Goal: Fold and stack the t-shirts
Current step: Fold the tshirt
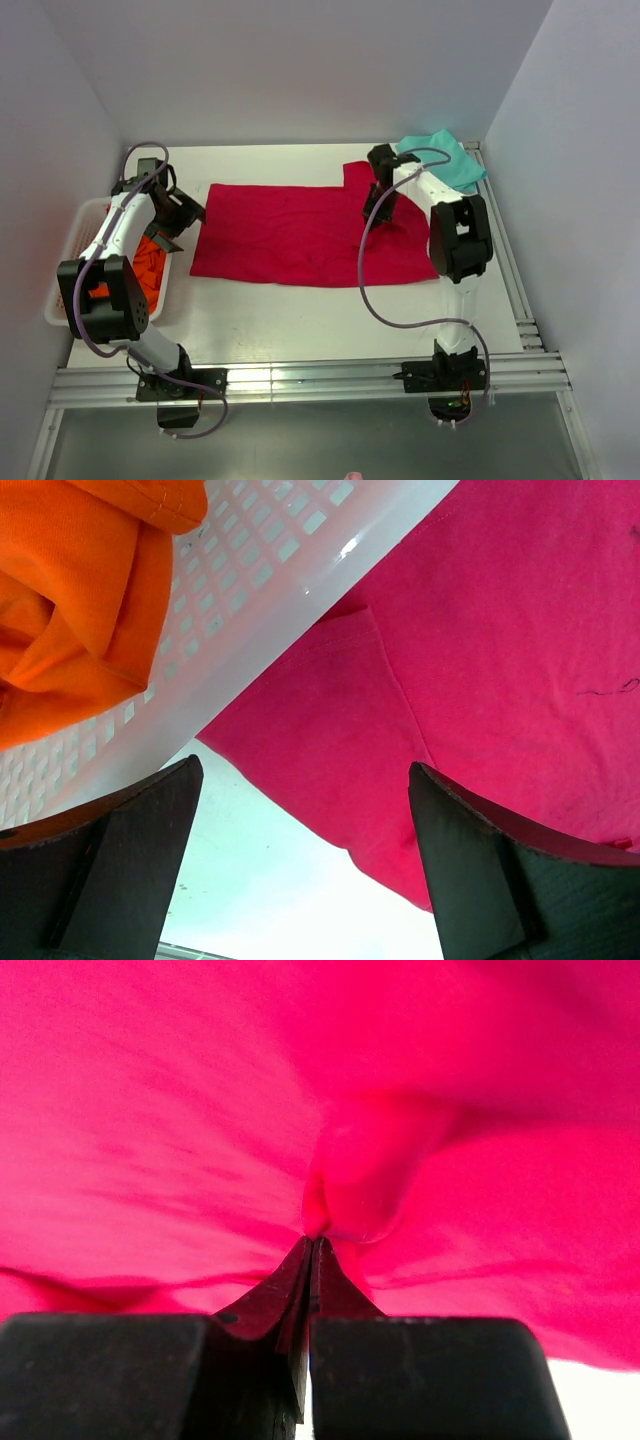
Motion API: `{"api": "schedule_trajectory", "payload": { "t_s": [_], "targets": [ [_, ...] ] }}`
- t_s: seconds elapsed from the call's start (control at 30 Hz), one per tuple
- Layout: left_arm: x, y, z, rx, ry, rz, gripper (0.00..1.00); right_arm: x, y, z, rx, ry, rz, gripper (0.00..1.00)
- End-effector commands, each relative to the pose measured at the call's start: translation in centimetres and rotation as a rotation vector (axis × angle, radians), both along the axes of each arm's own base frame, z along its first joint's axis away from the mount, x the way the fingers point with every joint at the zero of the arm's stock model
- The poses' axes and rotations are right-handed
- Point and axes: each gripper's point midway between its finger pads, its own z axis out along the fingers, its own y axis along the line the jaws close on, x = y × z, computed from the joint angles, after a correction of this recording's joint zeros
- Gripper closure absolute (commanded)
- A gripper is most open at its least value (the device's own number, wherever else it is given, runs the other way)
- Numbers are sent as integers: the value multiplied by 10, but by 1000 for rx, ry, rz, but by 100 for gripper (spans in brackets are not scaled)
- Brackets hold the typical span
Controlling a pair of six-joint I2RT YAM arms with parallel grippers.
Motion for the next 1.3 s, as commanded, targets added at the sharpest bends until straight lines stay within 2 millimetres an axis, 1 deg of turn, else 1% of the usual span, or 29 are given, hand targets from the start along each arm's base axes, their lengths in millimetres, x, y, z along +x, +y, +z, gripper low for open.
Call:
{"api": "schedule_trajectory", "payload": {
  "t_s": [0.0, 0.03, 0.1, 0.13, 0.17, 0.23, 0.27, 0.33, 0.37, 0.43, 0.5, 0.53, 0.6, 0.63, 0.67, 0.8, 0.83, 0.87, 0.9, 0.93, 1.0, 1.03, 1.07, 1.1, 1.13, 1.17, 1.2, 1.23, 1.27],
  "targets": [
    [13, 14, 5, 44, -29, -3, 9, 33, 18, 28, 61, -72, -8, 100],
    [14, 14, 6, 44, -31, -6, 9, 45, 24, 41, 80, -109, -8, 100],
    [15, 14, 5, 45, -28, -7, 9, 54, 29, 37, 91, -99, -11, 100],
    [16, 14, 6, 44, -29, -9, 9, 66, 35, 48, 115, -129, -8, 100],
    [17, 14, 5, 42, -26, -8, 9, 69, 36, 37, 114, -106, -10, 100],
    [19, 13, 7, 39, -28, -11, 9, 77, 45, 40, 145, -105, -2, 99],
    [20, 13, 8, 36, -29, -11, 9, 78, 47, 31, 153, -86, -3, 72],
    [24, 12, 11, 29, -37, -9, 9, 82, 52, 28, 179, -85, 2, 37],
    [26, 11, 12, 26, -42, -10, 9, 85, 54, 29, 185, -99, 5, 5],
    [32, 11, 16, 20, -54, -10, 9, 90, 55, 34, 190, -124, 7, 3],
    [38, 10, 22, 16, -68, -10, 9, 94, 51, 43, 188, -147, 1, 3],
    [39, 10, 21, 15, -65, -11, 9, 97, 49, 55, 189, -174, -1, 3],
    [43, 11, 24, 17, -72, -7, 9, 99, 39, 63, 162, -199, -6, 3],
    [46, 11, 26, 17, -82, -7, 9, 100, 33, 74, 156, -221, -14, 3],
    [47, 12, 28, 18, -85, -7, 9, 100, 27, 78, 144, -233, -17, 3],
    [47, 13, 31, 28, -84, -7, 10, 89, -5, 94, 76, -260, -55, 3],
    [45, 13, 30, 36, -81, -8, 10, 80, -18, 100, 54, -267, -70, 3],
    [43, 14, 28, 42, -78, -7, 10, 74, -26, 101, 28, -270, -79, 3],
    [38, 14, 22, 43, -61, -7, 10, 71, -34, 103, 8, -282, -94, 3],
    [34, 15, 19, 48, -55, -4, 10, 57, -45, 102, -23, -277, -109, 4],
    [28, 13, 10, 42, -38, -3, 15, 48, -60, 99, -28, -284, -151, 23],
    [26, 10, 10, 33, -43, -8, 17, 32, -63, 89, -7, -253, -156, 35],
    [27, 8, 9, 29, -53, -11, 25, 31, -68, 84, 13, -254, -180, 85],
    [24, 5, 3, 18, -42, -15, 31, 16, -69, 68, 18, -205, -184, 100],
    [24, -1, 1, 10, -41, -29, 38, 9, -66, 64, 45, -183, -180, 100],
    [24, -4, -1, 5, -37, -37, 50, 6, -63, 59, 60, -180, -181, 100],
    [24, -8, -3, 5, -35, -48, 55, -9, -59, 43, 77, -133, -180, 100],
    [24, -18, -5, 3, -28, -72, 59, -14, -53, 45, 110, -142, -174, 100],
    [24, -23, -6, 3, -26, -86, 69, -16, -49, 42, 129, -149, -185, 100]
  ]
}}
